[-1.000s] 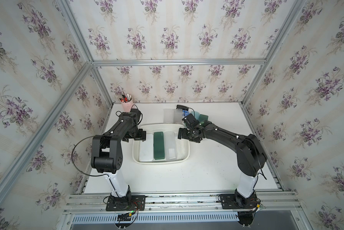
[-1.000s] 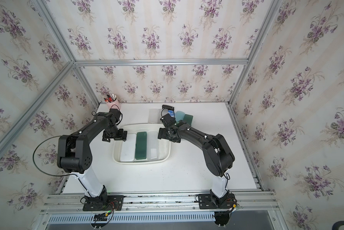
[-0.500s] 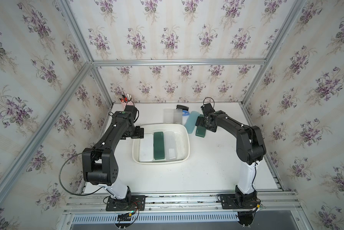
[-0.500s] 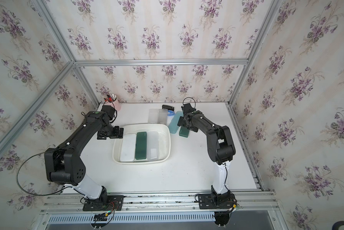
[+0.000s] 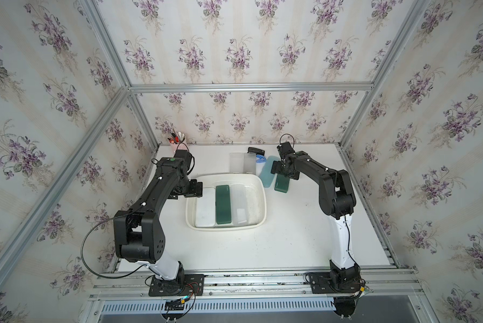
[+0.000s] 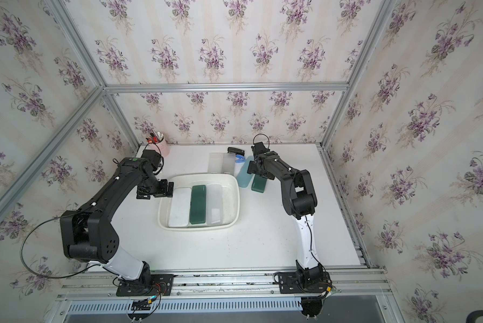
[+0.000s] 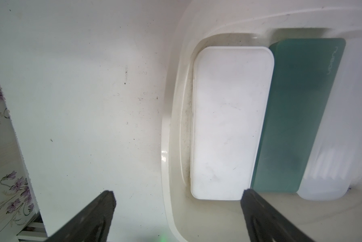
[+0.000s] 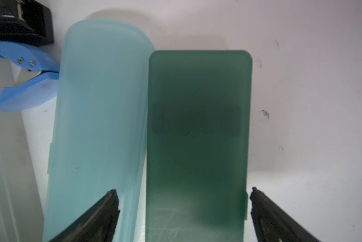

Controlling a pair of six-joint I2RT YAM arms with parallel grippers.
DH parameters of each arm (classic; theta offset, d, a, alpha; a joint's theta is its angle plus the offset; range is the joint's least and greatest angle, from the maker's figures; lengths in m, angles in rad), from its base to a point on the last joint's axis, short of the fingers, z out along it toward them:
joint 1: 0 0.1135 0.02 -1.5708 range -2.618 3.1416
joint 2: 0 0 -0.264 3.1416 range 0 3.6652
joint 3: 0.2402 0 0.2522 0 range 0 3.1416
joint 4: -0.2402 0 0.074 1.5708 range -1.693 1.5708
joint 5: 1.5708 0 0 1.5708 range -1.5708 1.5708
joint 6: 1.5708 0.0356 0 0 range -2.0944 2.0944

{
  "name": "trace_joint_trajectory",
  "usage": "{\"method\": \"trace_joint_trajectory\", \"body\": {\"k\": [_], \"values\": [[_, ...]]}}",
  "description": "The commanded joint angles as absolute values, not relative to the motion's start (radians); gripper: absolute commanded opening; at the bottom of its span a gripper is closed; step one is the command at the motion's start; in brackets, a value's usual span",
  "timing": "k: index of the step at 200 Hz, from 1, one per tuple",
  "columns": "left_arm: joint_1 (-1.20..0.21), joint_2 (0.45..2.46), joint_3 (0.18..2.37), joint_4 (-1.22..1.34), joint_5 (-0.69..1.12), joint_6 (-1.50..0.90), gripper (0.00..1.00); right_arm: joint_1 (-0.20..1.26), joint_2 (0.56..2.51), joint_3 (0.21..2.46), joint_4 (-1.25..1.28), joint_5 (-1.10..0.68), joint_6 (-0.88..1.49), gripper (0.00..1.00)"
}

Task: Put the pencil case into the storage box
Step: Adjust the pencil case at the center of the board.

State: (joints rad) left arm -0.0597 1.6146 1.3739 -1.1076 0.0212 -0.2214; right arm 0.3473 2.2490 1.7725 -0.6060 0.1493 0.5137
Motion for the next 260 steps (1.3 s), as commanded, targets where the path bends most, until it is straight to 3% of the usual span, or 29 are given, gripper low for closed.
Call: {"method": "trace_joint_trajectory", "body": {"k": [1,43,109,260], "values": [[-0.060,1.602,1.365,-1.117,0.034,-0.236,0.99,0.347,2.256,1.773,-0.632,0.184,0.497,1.00],[-0.060,1.597,1.340,-1.113,0.040,-0.241,0.99,0.338,2.272,1.760,-0.621,0.173,0.485,0.99],[-0.060,1.600,1.337,-1.115,0.038,-0.242,0.99,0.328,2.272,1.699,-0.605,0.150,0.459,0.87],[-0.059,1.627,1.365,-1.122,0.034,-0.224,0.99,0.290,2.103,1.495,-0.615,0.186,0.444,0.98]]}}
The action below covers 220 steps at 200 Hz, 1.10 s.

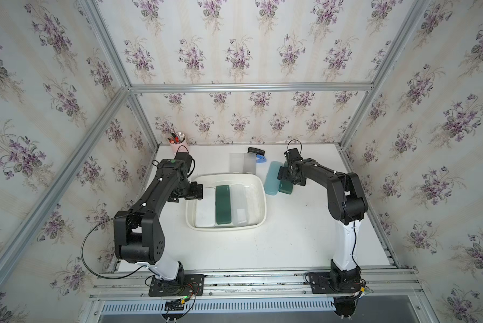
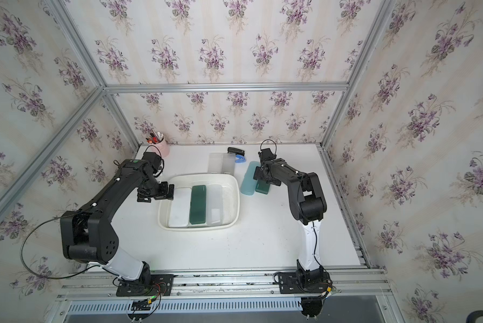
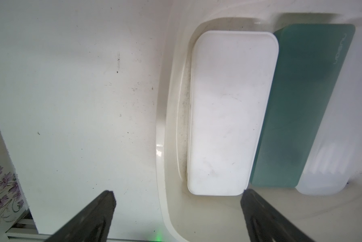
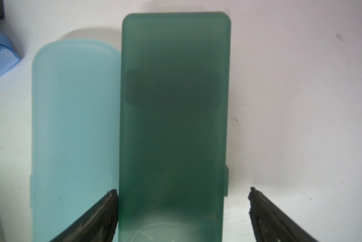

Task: Put the pencil case into the storage box
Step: Adjust the pencil case at the center of the board.

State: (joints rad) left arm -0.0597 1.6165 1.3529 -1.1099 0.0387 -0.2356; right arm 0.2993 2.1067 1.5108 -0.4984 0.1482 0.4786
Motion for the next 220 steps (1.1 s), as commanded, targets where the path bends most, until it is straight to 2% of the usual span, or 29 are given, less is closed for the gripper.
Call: {"method": "trace_joint_trajectory", "body": {"k": [1,86,162,220], "values": [[-0.059,1.628,1.365,-1.123,0.034,-0.224,0.99,0.289,2.102,1.494,-0.613,0.186,0.443,0.98],[-0.060,1.646,1.374,-1.124,0.025,-0.218,0.99,0.232,1.958,1.417,-0.540,0.083,0.355,0.99],[-0.060,1.655,1.375,-1.129,0.023,-0.218,0.99,0.140,2.018,1.449,-0.527,0.058,0.258,1.00],[-0.060,1.651,1.370,-1.132,0.017,-0.219,0.99,0.138,2.066,1.496,-0.528,0.030,0.225,0.99]]}}
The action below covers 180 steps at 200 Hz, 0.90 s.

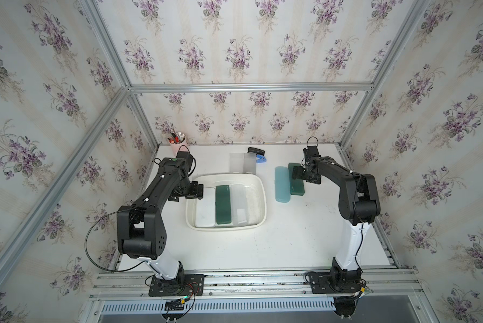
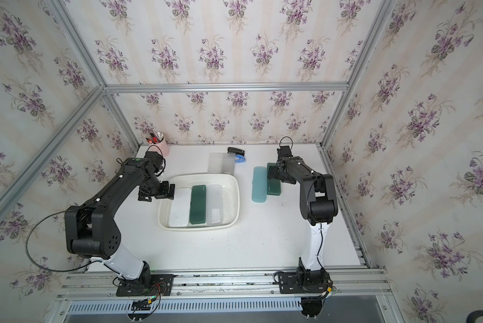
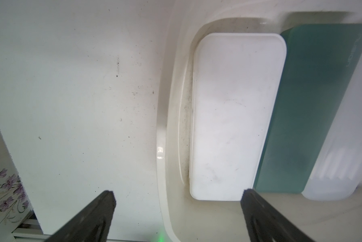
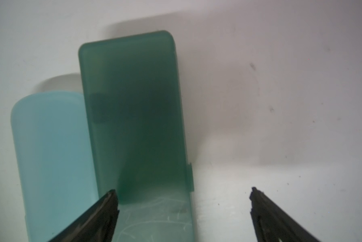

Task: Put the pencil case into the storage box
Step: Adjust the pencil case at the center of the board, then pick up the pencil case from the center of the board.

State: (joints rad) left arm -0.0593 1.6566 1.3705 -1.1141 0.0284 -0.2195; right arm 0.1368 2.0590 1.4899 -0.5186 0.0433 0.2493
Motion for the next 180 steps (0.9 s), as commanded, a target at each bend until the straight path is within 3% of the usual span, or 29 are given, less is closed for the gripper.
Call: {"method": "trace_joint_trajectory", "body": {"k": [1,126,180], "values": [[-0.060,1.652,1.370,-1.131,0.019,-0.219,0.99,0.138,2.064,1.496,-0.529,0.030,0.225,0.99],[-0.059,1.616,1.342,-1.135,0.012,-0.232,0.99,0.174,2.031,1.382,-0.501,0.008,0.224,0.99],[-0.060,1.616,1.343,-1.140,0.011,-0.234,0.99,0.171,2.051,1.381,-0.520,0.077,0.201,0.99]]}}
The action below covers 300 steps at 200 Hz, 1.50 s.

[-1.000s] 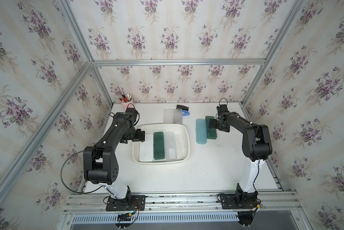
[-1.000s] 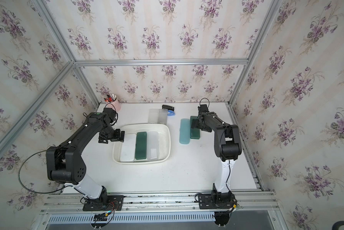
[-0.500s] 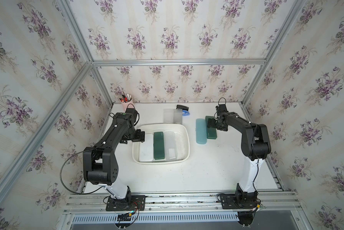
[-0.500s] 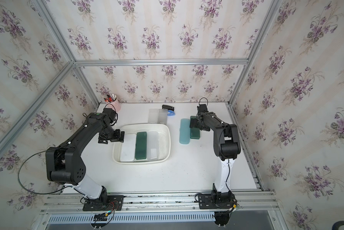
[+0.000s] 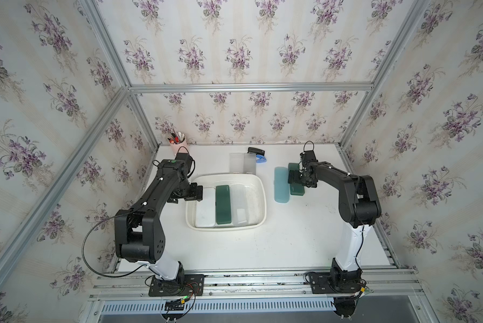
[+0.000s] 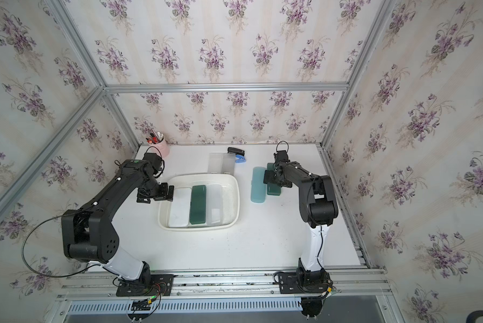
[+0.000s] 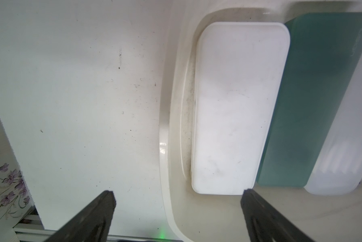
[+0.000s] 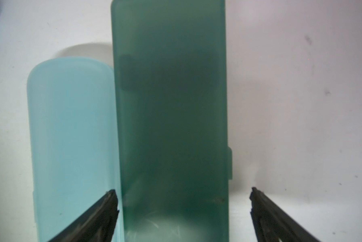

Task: Put the pencil case into the storage box
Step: Pick up the pencil case from the center of the board.

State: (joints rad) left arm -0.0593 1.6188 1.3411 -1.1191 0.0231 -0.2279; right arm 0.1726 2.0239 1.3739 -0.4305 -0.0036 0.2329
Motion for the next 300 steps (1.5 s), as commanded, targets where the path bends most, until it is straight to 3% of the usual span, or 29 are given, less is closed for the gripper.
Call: {"method": "trace_joint_trajectory", "body": {"k": [1,82,139,175,207,240,300], "values": [[-0.060,1.616,1.343,-1.139,0.011,-0.233,0.99,0.171,2.052,1.382,-0.522,0.079,0.201,0.99],[-0.061,1.614,1.345,-1.144,0.005,-0.232,0.99,0.152,2.095,1.469,-0.572,0.037,0.144,0.97],[-0.060,1.618,1.353,-1.146,0.008,-0.235,0.99,0.151,2.088,1.446,-0.571,0.035,0.150,0.70],[-0.060,1.617,1.353,-1.140,0.012,-0.242,0.99,0.156,2.008,1.417,-0.567,0.028,0.182,0.61],[-0.060,1.612,1.356,-1.140,0.020,-0.247,0.99,0.187,1.920,1.425,-0.592,0.007,0.231,0.60],[-0.060,1.606,1.362,-1.140,0.024,-0.252,0.99,0.284,1.864,1.474,-0.655,-0.018,0.308,0.59],[-0.061,1.608,1.381,-1.149,0.043,-0.267,0.99,0.652,1.888,1.610,-0.723,-0.039,0.554,0.59]]}}
